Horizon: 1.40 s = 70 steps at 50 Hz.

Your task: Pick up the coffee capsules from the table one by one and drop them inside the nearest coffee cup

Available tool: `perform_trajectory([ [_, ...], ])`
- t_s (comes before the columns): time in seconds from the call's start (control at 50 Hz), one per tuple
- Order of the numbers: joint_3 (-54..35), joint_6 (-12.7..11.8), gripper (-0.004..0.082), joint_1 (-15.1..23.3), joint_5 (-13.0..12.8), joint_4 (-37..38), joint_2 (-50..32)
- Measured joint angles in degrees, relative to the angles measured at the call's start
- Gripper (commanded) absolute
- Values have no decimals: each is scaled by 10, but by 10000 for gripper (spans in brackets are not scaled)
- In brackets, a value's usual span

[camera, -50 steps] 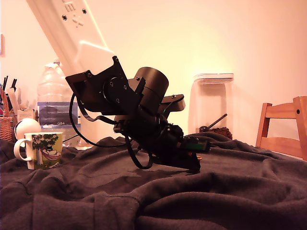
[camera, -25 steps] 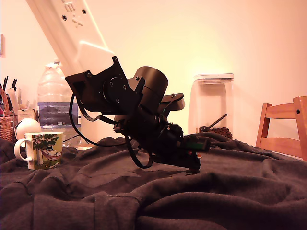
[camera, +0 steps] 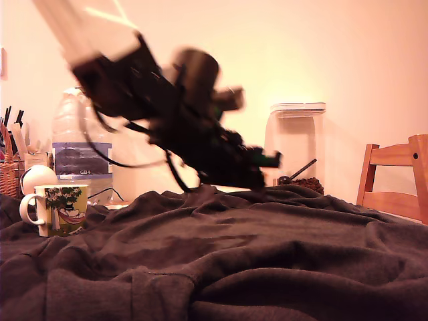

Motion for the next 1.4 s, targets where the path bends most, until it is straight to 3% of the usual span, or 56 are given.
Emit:
perform_trajectory([
  [0.68,-181,-2,76,83,-37,46,-192],
  [0.8,-201,-15,76,101,-38,11,-216],
  [1.4,-235,-16,76,179,-70,-170,-372],
])
